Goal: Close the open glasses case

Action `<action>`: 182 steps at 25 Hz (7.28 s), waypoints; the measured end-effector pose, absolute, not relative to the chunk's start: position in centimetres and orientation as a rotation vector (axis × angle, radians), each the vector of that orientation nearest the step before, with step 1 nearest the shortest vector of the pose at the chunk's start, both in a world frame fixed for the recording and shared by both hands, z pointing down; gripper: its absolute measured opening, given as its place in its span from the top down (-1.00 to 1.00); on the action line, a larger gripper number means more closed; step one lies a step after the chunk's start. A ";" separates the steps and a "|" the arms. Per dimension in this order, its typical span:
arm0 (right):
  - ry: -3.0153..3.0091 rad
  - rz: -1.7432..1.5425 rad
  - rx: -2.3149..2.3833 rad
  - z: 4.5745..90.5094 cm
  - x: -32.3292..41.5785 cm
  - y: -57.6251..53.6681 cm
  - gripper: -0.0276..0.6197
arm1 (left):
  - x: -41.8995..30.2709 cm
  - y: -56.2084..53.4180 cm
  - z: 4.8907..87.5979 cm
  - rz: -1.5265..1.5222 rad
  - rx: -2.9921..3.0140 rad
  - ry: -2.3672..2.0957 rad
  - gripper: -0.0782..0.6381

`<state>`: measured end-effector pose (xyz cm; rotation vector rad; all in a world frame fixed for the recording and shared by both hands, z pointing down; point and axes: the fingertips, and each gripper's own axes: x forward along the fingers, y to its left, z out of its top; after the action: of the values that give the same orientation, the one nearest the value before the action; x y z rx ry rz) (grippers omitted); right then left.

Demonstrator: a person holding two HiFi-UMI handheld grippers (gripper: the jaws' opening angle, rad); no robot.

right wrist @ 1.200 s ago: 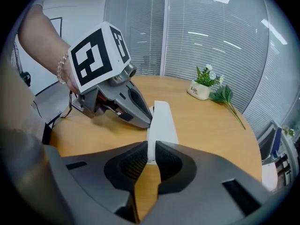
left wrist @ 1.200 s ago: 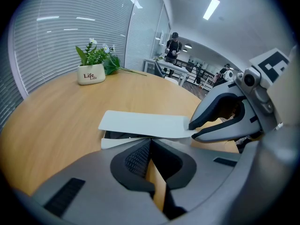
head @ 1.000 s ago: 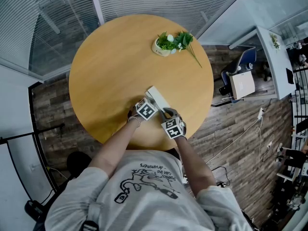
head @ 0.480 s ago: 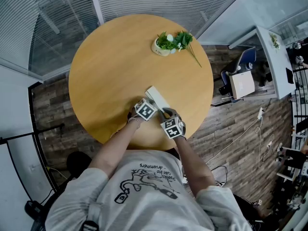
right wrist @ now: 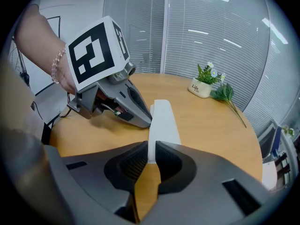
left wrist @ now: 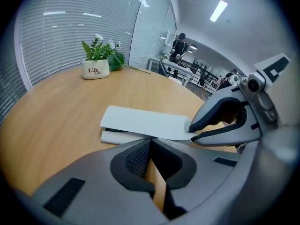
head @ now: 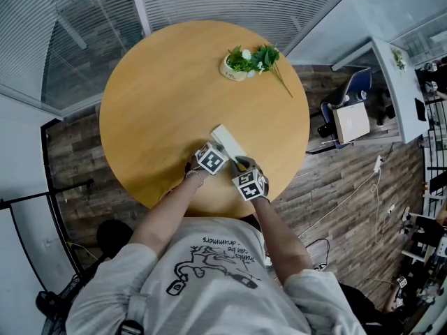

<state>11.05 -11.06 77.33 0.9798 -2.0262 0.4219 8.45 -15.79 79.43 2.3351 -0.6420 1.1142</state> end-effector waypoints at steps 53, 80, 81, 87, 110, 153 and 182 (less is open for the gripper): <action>-2.023 0.500 0.918 78.7 10.5 -10.6 0.74 | 7.8 -15.3 80.2 1.127 2.306 -0.651 0.73; -2.101 0.522 1.024 74.7 10.6 -11.4 0.80 | 5.8 -14.5 76.9 0.958 2.283 -0.745 0.73; -2.108 0.525 1.039 74.3 10.7 -11.4 0.80 | 5.6 -14.6 76.4 0.943 2.295 -0.763 0.73; -2.164 0.535 1.120 70.9 11.1 -11.5 0.83 | 5.3 -14.4 72.6 0.822 2.328 -0.816 0.73; -2.327 0.477 1.290 57.1 11.1 -9.4 0.87 | 2.9 -11.7 58.1 0.447 2.492 -0.931 0.73; -2.519 0.224 1.310 37.5 8.1 -6.6 0.88 | -0.2 -8.2 38.1 0.024 2.667 -0.971 0.73; -2.590 0.110 1.367 30.7 6.6 -5.4 0.88 | -2.4 -6.8 31.9 -0.078 2.747 -1.007 0.73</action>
<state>6.64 -5.37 30.68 1.3669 -2.5897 0.1095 -2.37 -6.78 31.85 2.7468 -1.0070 -0.0778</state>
